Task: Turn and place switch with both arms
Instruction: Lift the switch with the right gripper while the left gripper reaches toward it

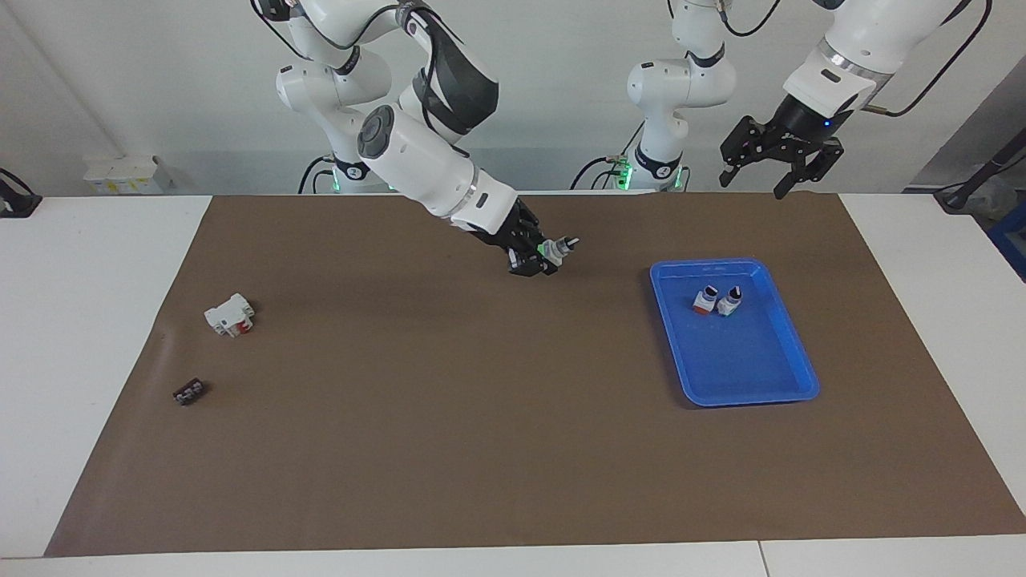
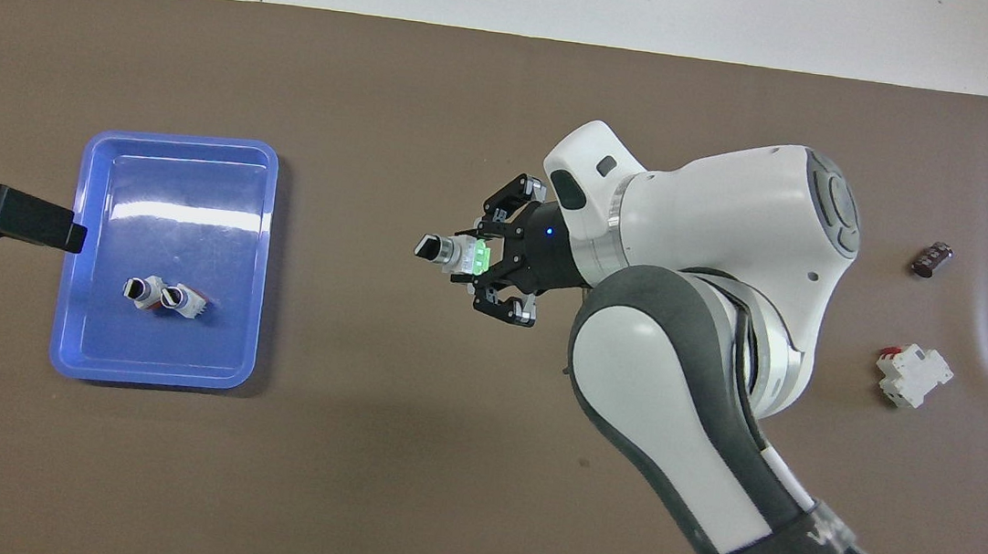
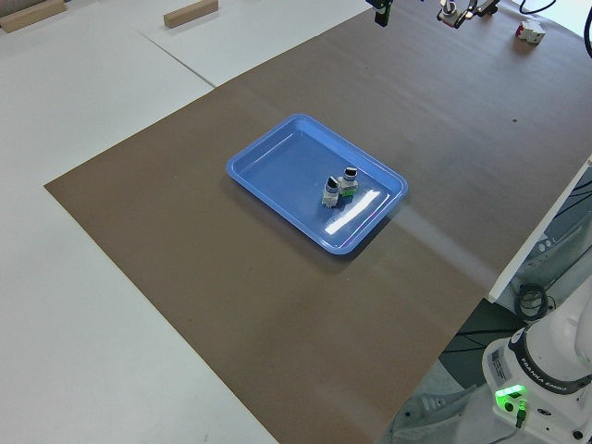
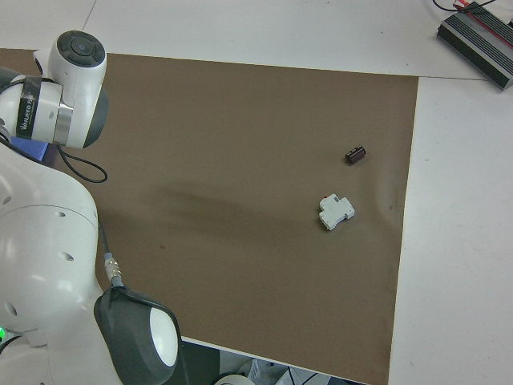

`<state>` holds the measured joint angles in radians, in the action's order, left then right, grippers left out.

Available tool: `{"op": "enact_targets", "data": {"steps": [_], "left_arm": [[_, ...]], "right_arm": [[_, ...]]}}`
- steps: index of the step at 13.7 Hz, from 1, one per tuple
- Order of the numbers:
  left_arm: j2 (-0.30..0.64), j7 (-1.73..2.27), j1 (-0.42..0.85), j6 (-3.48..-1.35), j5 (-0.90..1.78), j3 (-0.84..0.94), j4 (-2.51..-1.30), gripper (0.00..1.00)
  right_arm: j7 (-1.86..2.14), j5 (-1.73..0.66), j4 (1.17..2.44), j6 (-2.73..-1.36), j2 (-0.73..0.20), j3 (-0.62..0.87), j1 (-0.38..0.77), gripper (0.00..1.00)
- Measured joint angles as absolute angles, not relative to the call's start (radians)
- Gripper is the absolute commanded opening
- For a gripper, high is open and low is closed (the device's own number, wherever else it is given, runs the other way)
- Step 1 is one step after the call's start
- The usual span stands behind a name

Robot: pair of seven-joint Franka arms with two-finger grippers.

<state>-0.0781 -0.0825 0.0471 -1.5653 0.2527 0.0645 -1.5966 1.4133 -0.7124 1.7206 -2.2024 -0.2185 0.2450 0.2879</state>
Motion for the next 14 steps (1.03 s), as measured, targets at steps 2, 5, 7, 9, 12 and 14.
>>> {"op": "enact_targets", "data": {"steps": [2,5,7,9,12,14], "left_arm": [[-0.083,-0.177,0.050,-1.612,0.323,0.073,-1.641,0.85],[-0.109,-0.294,0.075,-1.689,0.426,0.076,-1.715,0.86],[-0.119,-0.338,0.102,-1.736,0.498,0.078,-1.749,0.85],[-0.117,-0.380,0.135,-1.758,0.552,0.079,-1.773,0.84],[-0.116,-0.390,0.207,-1.830,0.572,0.079,-1.812,0.86],[-0.116,-0.389,0.235,-1.849,0.572,0.080,-1.826,0.99]], "right_arm": [[1.408,-0.712,1.720,-2.209,-0.216,0.245,0.294,0.00],[1.389,-0.712,1.720,-2.217,-0.214,0.245,0.305,0.00],[1.381,-0.712,1.720,-2.223,-0.212,0.245,0.313,0.00],[1.376,-0.712,1.720,-2.223,-0.211,0.245,0.315,0.00],[1.375,-0.712,1.720,-2.223,-0.211,0.245,0.315,0.00],[1.375,-0.712,1.720,-2.223,-0.211,0.245,0.315,0.00]]}}
